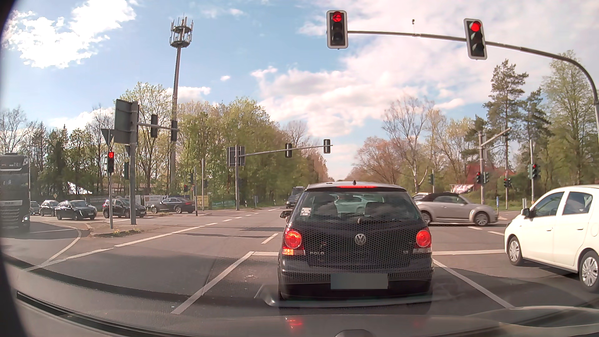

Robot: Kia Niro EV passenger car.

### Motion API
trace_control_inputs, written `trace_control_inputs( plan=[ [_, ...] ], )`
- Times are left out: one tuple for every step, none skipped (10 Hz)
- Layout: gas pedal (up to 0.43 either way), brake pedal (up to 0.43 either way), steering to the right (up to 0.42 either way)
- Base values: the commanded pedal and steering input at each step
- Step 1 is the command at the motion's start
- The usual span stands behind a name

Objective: Follow the waypoints while adhering to traffic rules and regulations

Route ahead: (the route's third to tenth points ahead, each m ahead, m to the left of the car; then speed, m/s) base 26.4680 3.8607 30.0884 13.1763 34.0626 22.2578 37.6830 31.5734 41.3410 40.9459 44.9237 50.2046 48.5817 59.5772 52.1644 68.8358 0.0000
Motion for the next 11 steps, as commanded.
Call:
trace_control_inputs(
  plan=[
    [0.000,0.250,-0.001],
    [0.000,0.250,-0.001],
    [0.000,0.250,-0.001],
    [0.000,0.250,-0.001],
    [0.000,0.250,-0.001],
    [0.000,0.250,-0.001],
    [0.000,0.250,-0.001],
    [0.000,0.250,-0.001],
    [0.000,0.250,-0.001],
    [0.000,0.250,-0.001],
    [0.000,0.250,-0.001]
  ],
)
